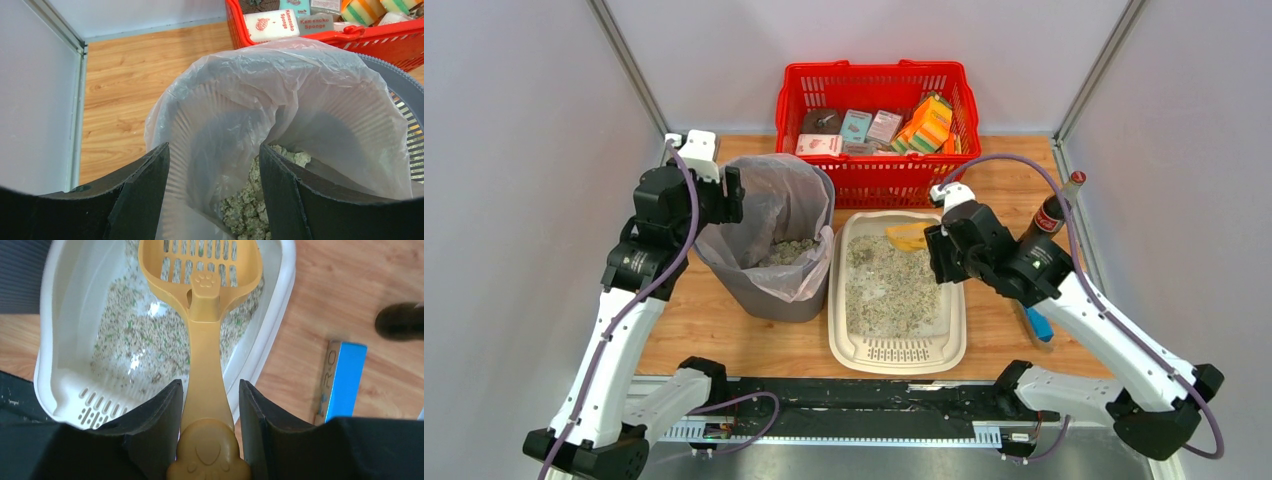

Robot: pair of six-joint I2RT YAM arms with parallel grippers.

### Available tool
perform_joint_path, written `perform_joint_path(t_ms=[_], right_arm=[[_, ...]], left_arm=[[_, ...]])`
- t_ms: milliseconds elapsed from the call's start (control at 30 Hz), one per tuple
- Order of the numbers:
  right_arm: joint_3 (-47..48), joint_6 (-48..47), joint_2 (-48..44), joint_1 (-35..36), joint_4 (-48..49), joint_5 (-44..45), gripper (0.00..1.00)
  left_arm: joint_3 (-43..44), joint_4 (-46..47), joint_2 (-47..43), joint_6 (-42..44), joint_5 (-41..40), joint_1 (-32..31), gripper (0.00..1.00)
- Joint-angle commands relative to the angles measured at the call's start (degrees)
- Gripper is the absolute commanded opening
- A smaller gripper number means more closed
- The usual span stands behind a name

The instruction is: Clean the litter box

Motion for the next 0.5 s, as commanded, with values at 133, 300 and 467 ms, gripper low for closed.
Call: perform_joint_path(t_ms=[133,300,467], right_arm=[[8.8,7.8,7.5,4.1,-14.8,-4.1,0.0],[7.6,11.0,11.0,7.4,-12.0,-3.9,0.0],[5.1,13.9,12.9,7.5,-5.2,-6.5,0.0]], left_arm=[[-0.7,2.3,-1.4,2.5,-2.3,-0.2,0.73],[-1.2,2.7,-2.4,2.6,-4.9,-0.2,0.73],[-2.2,3.7,-2.7,2.6,-4.3,-0.2,0.73]])
